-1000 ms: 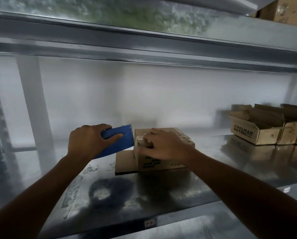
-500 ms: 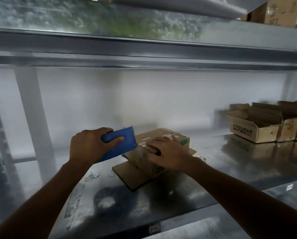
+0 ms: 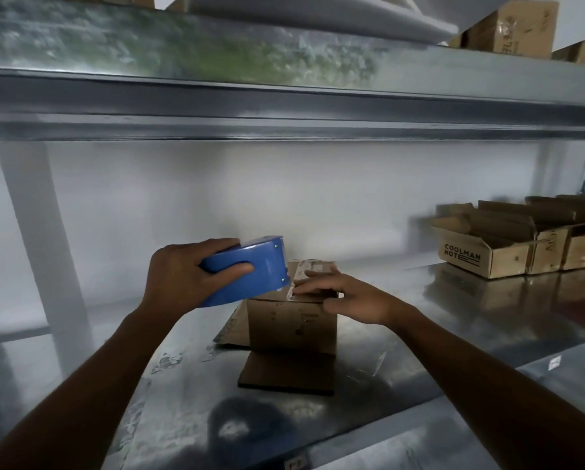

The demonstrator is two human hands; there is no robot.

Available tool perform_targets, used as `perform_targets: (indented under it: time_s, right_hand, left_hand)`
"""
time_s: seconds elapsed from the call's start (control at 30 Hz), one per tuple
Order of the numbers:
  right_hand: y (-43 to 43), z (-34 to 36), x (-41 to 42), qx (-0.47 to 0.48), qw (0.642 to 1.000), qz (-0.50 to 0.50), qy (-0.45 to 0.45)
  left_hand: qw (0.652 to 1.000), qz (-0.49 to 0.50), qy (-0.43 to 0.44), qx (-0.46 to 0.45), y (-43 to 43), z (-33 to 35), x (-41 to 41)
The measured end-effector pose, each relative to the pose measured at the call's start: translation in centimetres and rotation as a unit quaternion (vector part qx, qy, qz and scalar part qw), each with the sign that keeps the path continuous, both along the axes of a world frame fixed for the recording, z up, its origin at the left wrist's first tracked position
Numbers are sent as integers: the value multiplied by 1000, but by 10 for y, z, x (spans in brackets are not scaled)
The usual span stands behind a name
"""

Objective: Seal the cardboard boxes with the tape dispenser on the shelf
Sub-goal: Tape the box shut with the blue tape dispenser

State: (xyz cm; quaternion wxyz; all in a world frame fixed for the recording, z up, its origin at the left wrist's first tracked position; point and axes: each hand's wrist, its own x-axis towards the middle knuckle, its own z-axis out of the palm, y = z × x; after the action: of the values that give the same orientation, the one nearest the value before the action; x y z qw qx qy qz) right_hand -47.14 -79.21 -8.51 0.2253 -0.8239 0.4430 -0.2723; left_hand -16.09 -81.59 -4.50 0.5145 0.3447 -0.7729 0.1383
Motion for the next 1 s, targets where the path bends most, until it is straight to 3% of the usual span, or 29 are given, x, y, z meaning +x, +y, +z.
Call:
perform_targets:
  time_s: [0.17, 0.33, 0.5, 0.8, 1.0]
  right_hand:
    - [-14, -2, -2, 18, 999, -26, -22]
    - [-31, -14, -13, -94, 994, -32, -50]
    - [-44, -33, -17, -125, 986, -41, -102]
    - [-47, -36, -11, -72, 970, -36, -230]
    - [-46, -22, 5, -31, 936, -73, -342]
  left_hand:
    - [999, -8, -35, 33, -20, 3, -19]
    - [997, -32, -40, 53, -45, 2, -24]
    - [993, -50, -47, 94, -63, -8, -28]
    - [985, -104, -59, 125, -77, -14, -20]
    - [983, -127, -56, 124, -75, -16, -18]
